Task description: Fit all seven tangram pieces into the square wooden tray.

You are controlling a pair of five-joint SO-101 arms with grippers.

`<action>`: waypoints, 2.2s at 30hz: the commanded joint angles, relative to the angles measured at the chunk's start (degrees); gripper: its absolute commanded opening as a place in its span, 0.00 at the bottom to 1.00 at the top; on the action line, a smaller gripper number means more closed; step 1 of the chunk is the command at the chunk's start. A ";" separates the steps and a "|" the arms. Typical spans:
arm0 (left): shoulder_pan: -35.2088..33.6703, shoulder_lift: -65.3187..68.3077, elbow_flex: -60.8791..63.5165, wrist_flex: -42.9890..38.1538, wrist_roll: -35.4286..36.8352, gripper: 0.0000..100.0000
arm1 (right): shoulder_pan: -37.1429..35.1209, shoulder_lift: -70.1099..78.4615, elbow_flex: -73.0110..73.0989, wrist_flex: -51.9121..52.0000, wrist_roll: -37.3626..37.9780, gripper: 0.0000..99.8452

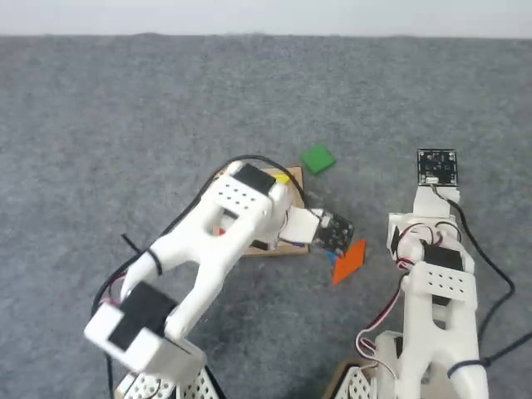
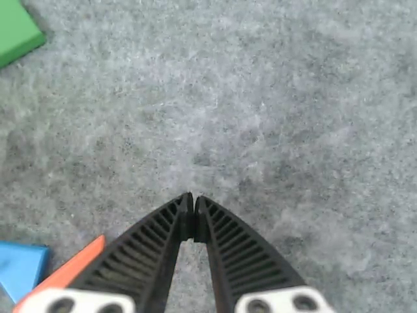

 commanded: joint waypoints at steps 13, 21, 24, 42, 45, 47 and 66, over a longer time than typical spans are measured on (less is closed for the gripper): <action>-1.05 8.35 -8.31 -1.14 2.73 0.10 | 0.57 -2.24 -3.60 0.13 -0.62 0.02; -1.05 8.18 -8.31 -1.23 2.73 0.13 | 0.57 -2.24 -3.60 0.13 -0.62 0.02; -1.05 7.91 -9.54 -0.97 4.66 0.14 | 0.57 -2.24 -3.60 0.13 -0.62 0.02; -0.97 8.44 -11.82 -11.78 20.84 0.13 | -1.19 -2.24 -3.60 0.22 -0.18 0.02; -0.97 7.82 -12.00 -12.13 23.56 0.13 | -1.19 -2.24 -3.60 0.22 -0.09 0.02; -1.32 6.86 -13.23 -11.96 27.16 0.13 | -1.19 -2.24 -3.60 0.22 -0.09 0.02; -44.31 -8.70 4.26 -17.32 70.95 0.03 | -37.67 0.13 -23.21 22.81 12.48 0.12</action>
